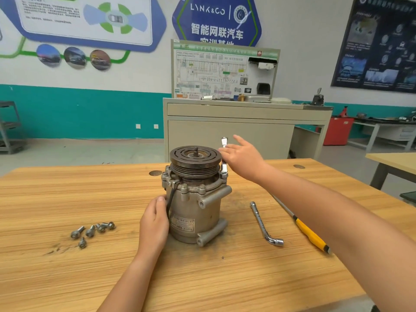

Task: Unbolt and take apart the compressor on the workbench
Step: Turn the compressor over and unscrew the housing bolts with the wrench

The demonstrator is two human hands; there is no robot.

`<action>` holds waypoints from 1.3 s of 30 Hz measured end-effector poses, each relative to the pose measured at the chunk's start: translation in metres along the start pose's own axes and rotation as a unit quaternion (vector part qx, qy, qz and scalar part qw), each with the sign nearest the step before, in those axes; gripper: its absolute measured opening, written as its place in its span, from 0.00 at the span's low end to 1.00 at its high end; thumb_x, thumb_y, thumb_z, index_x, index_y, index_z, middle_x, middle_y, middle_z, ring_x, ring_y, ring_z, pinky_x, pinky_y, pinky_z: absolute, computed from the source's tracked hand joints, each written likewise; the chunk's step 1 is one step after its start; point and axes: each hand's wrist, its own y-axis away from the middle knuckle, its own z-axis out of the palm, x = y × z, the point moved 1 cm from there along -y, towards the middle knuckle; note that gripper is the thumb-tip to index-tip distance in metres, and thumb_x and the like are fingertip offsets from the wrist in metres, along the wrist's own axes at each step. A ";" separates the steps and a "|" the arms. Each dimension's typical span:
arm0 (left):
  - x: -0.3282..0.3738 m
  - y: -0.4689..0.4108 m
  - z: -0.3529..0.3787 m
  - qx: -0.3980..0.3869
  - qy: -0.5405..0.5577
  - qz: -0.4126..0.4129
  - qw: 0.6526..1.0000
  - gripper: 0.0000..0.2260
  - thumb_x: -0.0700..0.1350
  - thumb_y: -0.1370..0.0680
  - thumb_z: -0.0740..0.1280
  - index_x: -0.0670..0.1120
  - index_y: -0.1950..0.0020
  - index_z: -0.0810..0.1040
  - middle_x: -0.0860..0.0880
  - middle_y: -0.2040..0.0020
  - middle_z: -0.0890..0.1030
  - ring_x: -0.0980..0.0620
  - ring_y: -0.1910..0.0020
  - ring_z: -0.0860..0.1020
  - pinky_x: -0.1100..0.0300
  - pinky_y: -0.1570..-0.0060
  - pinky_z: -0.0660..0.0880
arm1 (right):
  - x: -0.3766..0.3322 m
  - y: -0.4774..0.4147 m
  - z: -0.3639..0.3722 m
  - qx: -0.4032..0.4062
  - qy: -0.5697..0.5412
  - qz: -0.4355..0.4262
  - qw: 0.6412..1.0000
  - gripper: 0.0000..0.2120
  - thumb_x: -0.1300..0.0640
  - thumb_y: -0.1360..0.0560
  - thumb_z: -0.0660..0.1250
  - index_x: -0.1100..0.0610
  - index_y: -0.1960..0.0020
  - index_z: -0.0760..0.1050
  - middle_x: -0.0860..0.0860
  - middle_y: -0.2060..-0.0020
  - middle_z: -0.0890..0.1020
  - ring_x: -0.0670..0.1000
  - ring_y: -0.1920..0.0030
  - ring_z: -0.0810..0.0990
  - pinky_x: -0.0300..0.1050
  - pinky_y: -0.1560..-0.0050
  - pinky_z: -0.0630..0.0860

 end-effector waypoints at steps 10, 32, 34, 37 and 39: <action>0.001 0.000 0.000 0.002 -0.014 0.006 1.000 0.15 0.44 0.17 0.53 0.41 0.37 0.76 0.54 0.45 0.73 0.58 0.43 0.69 0.71 0.51 0.60 | -0.014 0.085 -0.052 0.042 -0.120 0.203 0.971 0.11 0.55 0.19 0.50 0.58 0.42 0.66 0.50 0.73 0.70 0.57 0.70 0.74 0.45 0.74 0.64; 0.002 0.002 -0.002 -0.011 0.011 -0.012 1.000 0.15 0.46 0.17 0.53 0.43 0.40 0.77 0.52 0.46 0.76 0.55 0.44 0.71 0.62 0.46 0.64 | -0.043 0.066 -0.102 -0.198 0.133 0.042 0.970 0.10 0.65 0.24 0.60 0.57 0.45 0.72 0.48 0.71 0.64 0.51 0.67 0.68 0.41 0.77 0.57; 0.001 0.002 -0.003 -0.010 0.013 -0.014 1.000 0.15 0.46 0.17 0.53 0.43 0.40 0.77 0.52 0.46 0.76 0.55 0.44 0.71 0.62 0.47 0.63 | -0.039 0.066 -0.100 -0.200 0.138 0.037 0.969 0.10 0.63 0.24 0.58 0.56 0.45 0.72 0.48 0.72 0.64 0.49 0.72 0.65 0.41 0.78 0.56; 0.001 0.001 -0.002 -0.013 0.014 -0.016 1.000 0.15 0.46 0.17 0.53 0.43 0.41 0.77 0.52 0.47 0.76 0.55 0.45 0.71 0.62 0.47 0.63 | -0.035 0.066 -0.098 -0.209 0.123 0.046 0.969 0.10 0.62 0.24 0.56 0.56 0.45 0.72 0.48 0.71 0.65 0.48 0.74 0.63 0.41 0.78 0.57; 0.001 0.001 -0.002 -0.011 0.016 -0.019 1.000 0.15 0.46 0.17 0.53 0.43 0.42 0.77 0.52 0.48 0.76 0.55 0.46 0.72 0.62 0.49 0.63 | -0.035 0.066 -0.099 -0.211 0.121 0.045 0.969 0.09 0.62 0.24 0.56 0.56 0.47 0.72 0.49 0.72 0.65 0.48 0.74 0.63 0.41 0.78 0.57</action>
